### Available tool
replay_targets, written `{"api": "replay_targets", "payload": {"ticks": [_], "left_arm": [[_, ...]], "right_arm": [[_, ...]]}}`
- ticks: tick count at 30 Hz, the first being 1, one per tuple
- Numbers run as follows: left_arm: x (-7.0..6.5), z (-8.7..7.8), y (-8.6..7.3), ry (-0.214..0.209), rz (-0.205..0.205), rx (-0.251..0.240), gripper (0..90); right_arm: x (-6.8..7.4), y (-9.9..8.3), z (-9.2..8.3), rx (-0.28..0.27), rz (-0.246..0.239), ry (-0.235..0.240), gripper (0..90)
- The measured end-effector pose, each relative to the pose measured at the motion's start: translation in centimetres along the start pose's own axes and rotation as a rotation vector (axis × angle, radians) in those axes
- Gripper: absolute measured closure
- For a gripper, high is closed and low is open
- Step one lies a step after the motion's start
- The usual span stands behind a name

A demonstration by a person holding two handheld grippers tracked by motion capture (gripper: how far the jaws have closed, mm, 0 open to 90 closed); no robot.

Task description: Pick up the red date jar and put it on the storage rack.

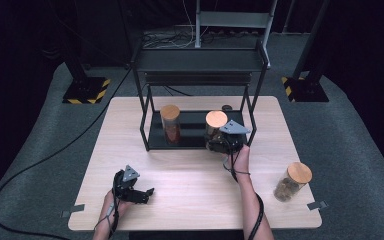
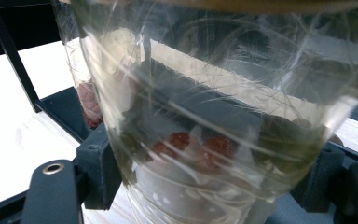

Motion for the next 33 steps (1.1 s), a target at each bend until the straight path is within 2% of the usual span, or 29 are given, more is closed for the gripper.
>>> {"api": "replay_targets", "payload": {"ticks": [33], "left_arm": [[0.0, 0.0, 0.0, 0.000, 0.001, 0.000, 0.0]], "right_arm": [[-0.6, 0.9, 2.0, 0.010, 0.004, -0.003, 24.3]]}}
Point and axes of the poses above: each handheld gripper's, and its own axes: z roughly forward along the jaws, y roughly out of its top, x roughly to its left, the point moved 2 cm from there along z, roughly forward along the jaws, and after that the axes turned 1 degree about x, right-handed, at the moved point
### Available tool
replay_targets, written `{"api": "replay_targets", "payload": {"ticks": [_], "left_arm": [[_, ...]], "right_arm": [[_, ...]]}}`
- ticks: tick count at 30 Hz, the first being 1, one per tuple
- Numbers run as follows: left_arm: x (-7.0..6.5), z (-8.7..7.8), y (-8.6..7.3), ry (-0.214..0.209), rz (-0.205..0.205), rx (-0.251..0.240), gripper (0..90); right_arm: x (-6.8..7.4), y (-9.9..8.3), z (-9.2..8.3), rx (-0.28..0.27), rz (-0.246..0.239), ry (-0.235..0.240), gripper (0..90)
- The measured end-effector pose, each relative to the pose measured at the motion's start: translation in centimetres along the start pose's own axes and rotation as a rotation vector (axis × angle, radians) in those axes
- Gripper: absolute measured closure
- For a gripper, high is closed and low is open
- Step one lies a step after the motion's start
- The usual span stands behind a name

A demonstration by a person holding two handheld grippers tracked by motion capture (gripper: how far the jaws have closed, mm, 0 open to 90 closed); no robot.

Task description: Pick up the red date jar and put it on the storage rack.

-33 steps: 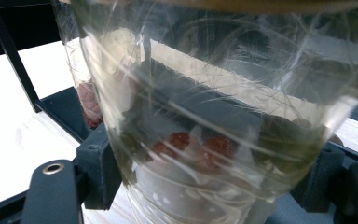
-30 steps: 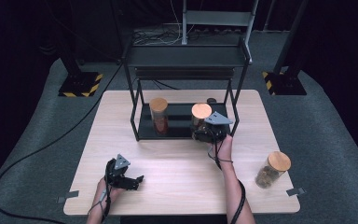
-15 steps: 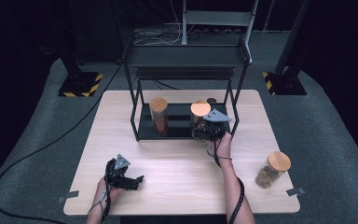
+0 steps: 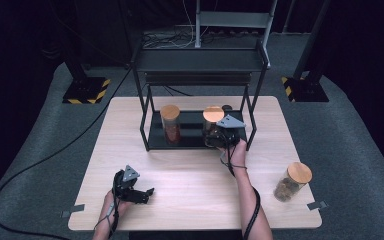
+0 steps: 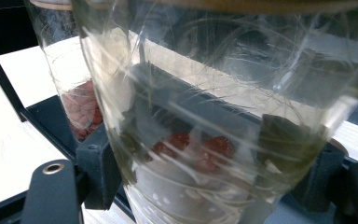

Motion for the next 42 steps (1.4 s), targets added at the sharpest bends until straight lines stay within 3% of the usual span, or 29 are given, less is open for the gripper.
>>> {"api": "replay_targets", "payload": {"ticks": [42], "left_arm": [[0.0, 0.0, 0.0, 0.000, 0.000, 0.000, 0.0]], "right_arm": [[0.1, 0.8, 2.6, 0.006, 0.025, 0.016, 24.3]]}}
Point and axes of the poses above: each handheld gripper's, and its own axes: z roughly forward along the jaws, y roughly out of its top, x roughly to its left, the point moved 2 cm from there along z, roughly forward along the jaws, and after that the axes turned 1 degree about x, right-handed, at the moved point
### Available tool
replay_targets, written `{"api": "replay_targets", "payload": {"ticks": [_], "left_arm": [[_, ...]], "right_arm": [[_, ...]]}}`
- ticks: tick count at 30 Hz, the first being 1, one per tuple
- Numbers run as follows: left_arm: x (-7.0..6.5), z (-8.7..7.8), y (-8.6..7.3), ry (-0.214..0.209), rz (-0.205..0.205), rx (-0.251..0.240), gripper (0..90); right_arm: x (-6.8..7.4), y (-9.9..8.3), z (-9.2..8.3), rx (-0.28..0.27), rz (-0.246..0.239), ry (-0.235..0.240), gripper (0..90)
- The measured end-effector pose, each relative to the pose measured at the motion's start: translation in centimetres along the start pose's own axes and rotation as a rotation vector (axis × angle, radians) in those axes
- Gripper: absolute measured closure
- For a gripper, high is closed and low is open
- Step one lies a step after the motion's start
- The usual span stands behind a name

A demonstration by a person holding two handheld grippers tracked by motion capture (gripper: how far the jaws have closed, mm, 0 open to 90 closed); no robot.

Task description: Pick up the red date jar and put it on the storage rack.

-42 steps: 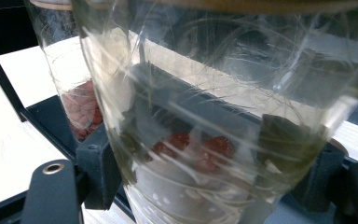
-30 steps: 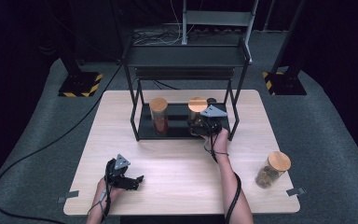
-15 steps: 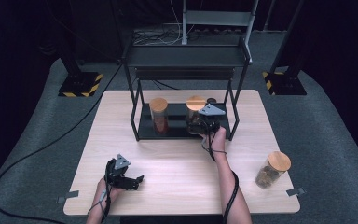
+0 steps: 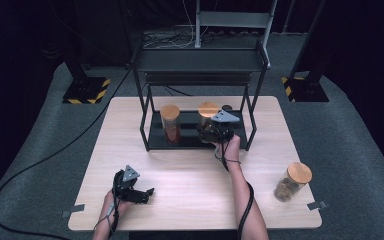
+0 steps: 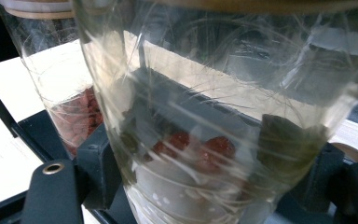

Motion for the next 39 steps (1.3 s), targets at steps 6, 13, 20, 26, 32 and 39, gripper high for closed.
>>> {"api": "replay_targets", "payload": {"ticks": [6, 13, 20, 26, 32, 39], "left_arm": [[0.0, 0.0, 0.0, 0.000, 0.000, 0.000, 0.0], [0.0, 0.0, 0.0, 0.000, 0.000, 0.000, 0.0], [0.0, 0.0, 0.0, 0.001, -0.003, -0.002, 0.0], [0.0, 0.0, 0.0, 0.001, -0.002, 0.000, 0.0], [0.0, 0.0, 0.0, 0.002, -0.002, 0.000, 0.0], [0.0, 0.0, 0.0, 0.002, -0.002, 0.000, 0.0]], "right_arm": [[0.1, 0.0, 0.3, 0.001, 0.007, 0.001, 24.3], [0.3, -0.1, 0.7, 0.004, 0.012, 0.001, 24.3], [0.3, 0.1, 1.1, 0.004, 0.013, 0.002, 24.3], [0.4, -0.1, 1.4, 0.004, 0.018, 0.004, 24.3], [0.4, -0.3, 1.7, 0.008, 0.026, 0.001, 24.3], [0.6, -0.3, 2.1, 0.009, 0.028, 0.006, 24.3]]}}
Point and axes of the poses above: each handheld gripper's, and its own axes: z roughly forward along the jaws, y roughly out of its top, x roughly to its left, the point moved 2 cm from there along z, roughly forward along the jaws, and after that the axes turned 1 degree about x, right-handed, at the moved point
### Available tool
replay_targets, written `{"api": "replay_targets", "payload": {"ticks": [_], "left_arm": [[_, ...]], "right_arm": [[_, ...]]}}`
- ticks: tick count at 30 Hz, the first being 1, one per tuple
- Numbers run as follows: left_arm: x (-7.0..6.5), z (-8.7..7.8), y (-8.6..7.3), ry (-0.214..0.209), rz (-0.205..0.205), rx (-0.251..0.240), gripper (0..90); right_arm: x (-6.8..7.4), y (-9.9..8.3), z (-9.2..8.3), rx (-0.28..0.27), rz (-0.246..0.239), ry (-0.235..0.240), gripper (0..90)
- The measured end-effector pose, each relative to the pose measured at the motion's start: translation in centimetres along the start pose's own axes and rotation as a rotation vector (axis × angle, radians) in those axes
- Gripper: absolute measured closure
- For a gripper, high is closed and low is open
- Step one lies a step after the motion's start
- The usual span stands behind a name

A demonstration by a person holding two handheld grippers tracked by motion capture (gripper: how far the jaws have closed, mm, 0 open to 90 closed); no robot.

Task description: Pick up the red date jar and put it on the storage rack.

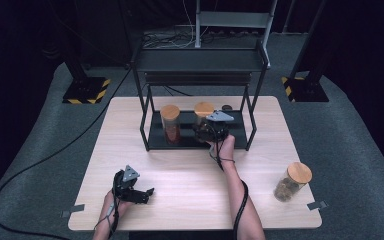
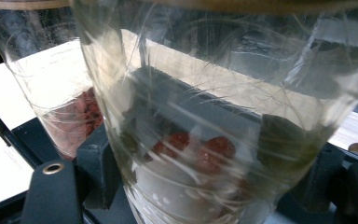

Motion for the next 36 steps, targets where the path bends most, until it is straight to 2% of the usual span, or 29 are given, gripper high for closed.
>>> {"api": "replay_targets", "payload": {"ticks": [36], "left_arm": [[0.0, 0.0, 0.0, 0.001, 0.001, 0.000, 0.0]], "right_arm": [[1.6, -0.6, 1.8, 0.043, -0.029, 0.022, 24.3]]}}
Point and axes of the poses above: each handheld gripper's, and its own axes: z roughly forward along the jaws, y roughly out of its top, x roughly to its left, the point moved 2 cm from there along z, roughly forward along the jaws, and after that the axes turned 1 degree about x, right-handed, at the moved point
